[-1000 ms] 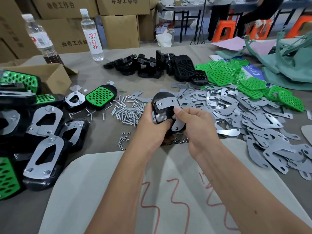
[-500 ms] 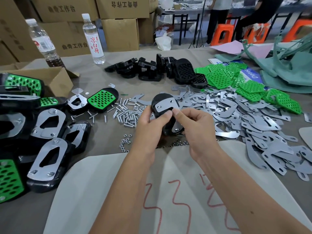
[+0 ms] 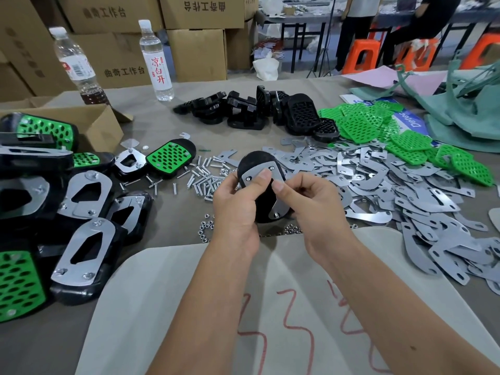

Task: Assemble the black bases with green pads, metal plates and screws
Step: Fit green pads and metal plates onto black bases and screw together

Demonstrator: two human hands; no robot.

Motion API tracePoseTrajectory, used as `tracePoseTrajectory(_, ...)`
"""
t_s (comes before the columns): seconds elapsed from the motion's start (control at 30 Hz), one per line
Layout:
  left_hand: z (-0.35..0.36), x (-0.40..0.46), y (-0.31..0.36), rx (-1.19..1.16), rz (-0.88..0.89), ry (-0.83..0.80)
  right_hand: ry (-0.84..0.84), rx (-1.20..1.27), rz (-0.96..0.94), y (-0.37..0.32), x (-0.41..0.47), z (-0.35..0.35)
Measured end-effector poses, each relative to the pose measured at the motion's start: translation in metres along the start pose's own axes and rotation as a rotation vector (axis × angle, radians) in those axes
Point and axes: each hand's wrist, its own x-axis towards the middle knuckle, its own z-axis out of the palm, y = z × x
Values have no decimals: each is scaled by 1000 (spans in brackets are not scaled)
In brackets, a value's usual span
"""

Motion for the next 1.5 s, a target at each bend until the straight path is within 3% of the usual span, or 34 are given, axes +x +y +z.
tracePoseTrajectory(0.17,-2,2,2,39,-17,10,67,-54,-50,2,4,-1)
tracePoseTrajectory(0.3,-2,0,4,100,-11,-6,-64,-32,-20,-5,8,-6)
tracePoseTrajectory(0.43,-3,-1,3,122,7,-17,-73,-71,-87,-6,10,-8)
tracePoseTrajectory(0.73,-14,4,10,183,165,-194,-245,-92,-218,-13,11,-18)
tracePoseTrajectory(1.0,-19,10,10,279,358,-299,-273,-337,-374,-15,10,-19)
tracePoseTrajectory(1.23,-16,10,7,271,255,-197,-249,-375,-336,-10,14,-20)
tracePoseTrajectory(1.37,-15,10,6,245,151,-123,-182,-254,-220,-4,18,-21)
tracePoseTrajectory(1.5,-17,11,9,263,156,-133,-268,-86,-101,-5,20,-24)
